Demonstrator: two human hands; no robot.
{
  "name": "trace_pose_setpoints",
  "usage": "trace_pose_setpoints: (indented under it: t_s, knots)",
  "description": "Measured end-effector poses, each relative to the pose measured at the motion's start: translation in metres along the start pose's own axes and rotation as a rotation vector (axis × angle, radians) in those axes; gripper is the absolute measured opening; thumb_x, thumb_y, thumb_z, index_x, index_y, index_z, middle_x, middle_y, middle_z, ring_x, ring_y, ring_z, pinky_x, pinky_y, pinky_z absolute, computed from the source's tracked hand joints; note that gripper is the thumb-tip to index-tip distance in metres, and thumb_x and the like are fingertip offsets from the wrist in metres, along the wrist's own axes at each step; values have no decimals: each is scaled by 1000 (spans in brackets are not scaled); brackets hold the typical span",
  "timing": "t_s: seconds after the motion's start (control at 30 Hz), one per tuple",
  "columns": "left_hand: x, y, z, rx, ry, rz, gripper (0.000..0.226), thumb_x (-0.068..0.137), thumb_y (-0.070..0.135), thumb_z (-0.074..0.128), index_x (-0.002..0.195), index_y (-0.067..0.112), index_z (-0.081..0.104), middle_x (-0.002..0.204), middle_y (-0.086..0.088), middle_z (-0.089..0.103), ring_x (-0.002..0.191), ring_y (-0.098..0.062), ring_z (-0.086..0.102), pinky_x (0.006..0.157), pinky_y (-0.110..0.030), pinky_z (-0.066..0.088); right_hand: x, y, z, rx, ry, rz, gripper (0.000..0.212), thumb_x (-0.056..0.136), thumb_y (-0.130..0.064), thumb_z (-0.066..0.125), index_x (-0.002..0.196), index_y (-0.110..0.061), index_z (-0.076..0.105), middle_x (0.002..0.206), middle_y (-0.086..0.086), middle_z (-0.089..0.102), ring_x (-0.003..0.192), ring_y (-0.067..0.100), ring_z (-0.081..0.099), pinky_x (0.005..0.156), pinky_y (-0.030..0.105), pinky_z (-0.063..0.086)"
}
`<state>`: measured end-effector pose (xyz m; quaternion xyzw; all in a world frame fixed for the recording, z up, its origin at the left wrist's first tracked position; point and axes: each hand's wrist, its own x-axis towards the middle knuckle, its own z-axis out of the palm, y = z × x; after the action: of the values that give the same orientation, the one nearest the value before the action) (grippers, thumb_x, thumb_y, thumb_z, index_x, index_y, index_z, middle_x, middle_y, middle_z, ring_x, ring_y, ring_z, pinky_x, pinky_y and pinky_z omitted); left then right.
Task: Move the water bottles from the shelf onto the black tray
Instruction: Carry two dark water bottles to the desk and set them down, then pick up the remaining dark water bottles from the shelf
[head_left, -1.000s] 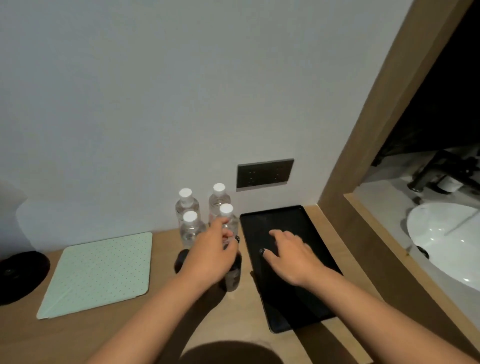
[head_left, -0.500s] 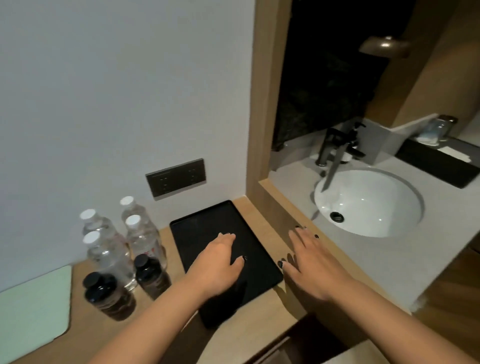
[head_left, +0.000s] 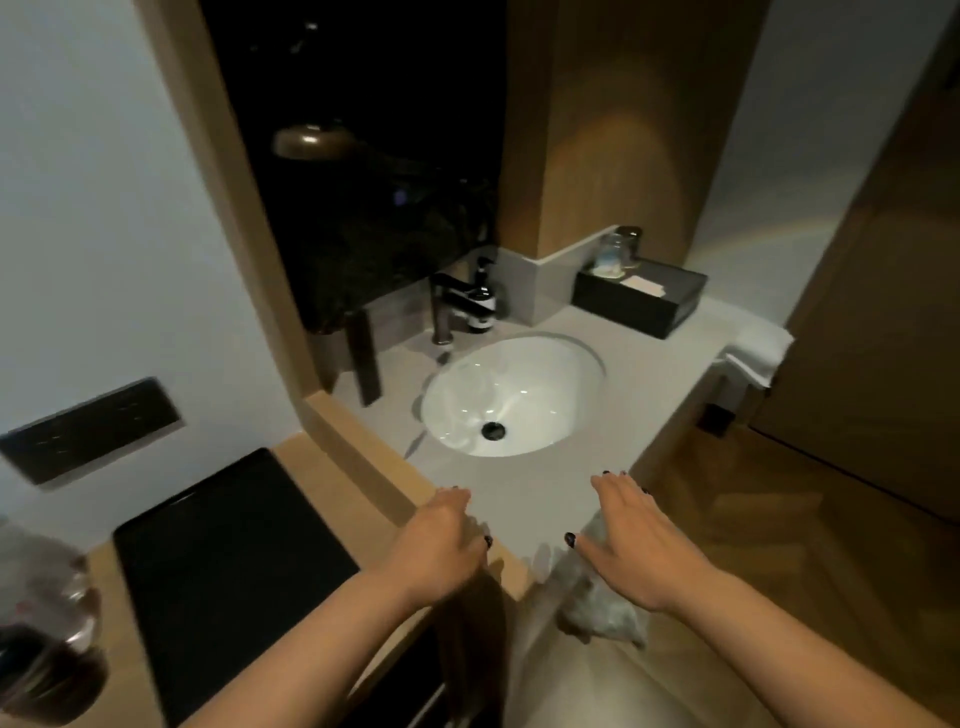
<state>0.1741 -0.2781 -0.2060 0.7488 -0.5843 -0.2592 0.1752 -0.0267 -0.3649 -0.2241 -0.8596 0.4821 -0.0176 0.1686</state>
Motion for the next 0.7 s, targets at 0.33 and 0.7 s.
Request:
trace_pose_setpoints:
  t_s: [0.33, 0.7]
  knots:
    - [79, 121, 74, 125, -137, 224, 67, 95, 33, 48, 150, 9, 18, 157, -6, 23, 144, -18, 22, 115, -26, 18, -79, 135, -46, 97, 141, 189, 70, 96, -43, 45, 152, -20, 9, 160, -4, 9, 148, 10, 2, 119, 28, 11]
    - [163, 224, 130, 148, -238, 420, 72, 93, 32, 52, 151, 10, 15, 157, -7, 21, 146, -20, 19, 117, -30, 18, -115, 223, -64, 216, 194, 493, 69, 96, -41, 46, 152, -25, 8, 161, -8, 5, 148, 9, 3, 120, 29, 12]
